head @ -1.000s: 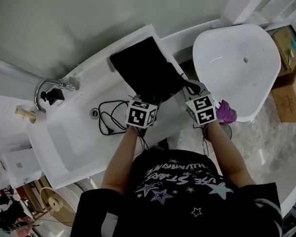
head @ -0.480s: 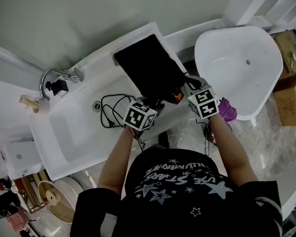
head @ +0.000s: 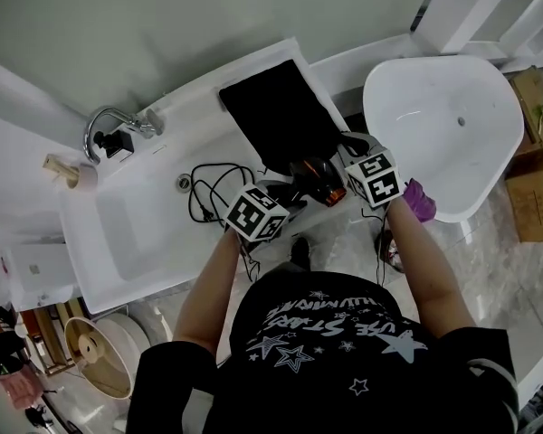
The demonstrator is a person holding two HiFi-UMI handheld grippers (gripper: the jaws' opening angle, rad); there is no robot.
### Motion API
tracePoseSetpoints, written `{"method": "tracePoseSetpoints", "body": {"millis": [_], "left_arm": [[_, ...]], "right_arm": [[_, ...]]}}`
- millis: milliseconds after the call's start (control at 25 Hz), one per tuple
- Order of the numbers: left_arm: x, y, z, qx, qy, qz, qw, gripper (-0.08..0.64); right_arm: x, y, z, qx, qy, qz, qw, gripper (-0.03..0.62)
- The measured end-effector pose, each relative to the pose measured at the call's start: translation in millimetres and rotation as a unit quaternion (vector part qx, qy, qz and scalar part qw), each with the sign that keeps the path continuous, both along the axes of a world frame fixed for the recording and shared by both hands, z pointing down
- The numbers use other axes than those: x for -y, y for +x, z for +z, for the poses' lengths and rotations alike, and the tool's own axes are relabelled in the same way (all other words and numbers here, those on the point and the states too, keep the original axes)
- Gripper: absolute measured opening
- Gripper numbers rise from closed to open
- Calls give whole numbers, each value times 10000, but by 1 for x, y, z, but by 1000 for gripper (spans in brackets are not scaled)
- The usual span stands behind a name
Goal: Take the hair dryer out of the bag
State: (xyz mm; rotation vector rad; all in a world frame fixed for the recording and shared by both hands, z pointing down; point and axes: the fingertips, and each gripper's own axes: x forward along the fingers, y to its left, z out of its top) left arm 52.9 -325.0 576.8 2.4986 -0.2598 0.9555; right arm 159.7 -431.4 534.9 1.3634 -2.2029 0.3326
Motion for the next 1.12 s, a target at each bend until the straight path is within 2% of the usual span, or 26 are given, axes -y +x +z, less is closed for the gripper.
{"method": "tracePoseSetpoints", "body": {"millis": [320,560,1120], "left_arm": [[-28,-5,-12,-80,25,149,9999,196],[-65,-3,-18,-145,-54,462,9988,196],[-127,3,-29,-318,81,807,9962,196]], "right_arm": [[-10,-6,-3,-22,16,-163,9999,20],[-16,-8,-4,11,19,-210,9998,20],[-34,-7,4,259,-120,-127,9995,20]]}}
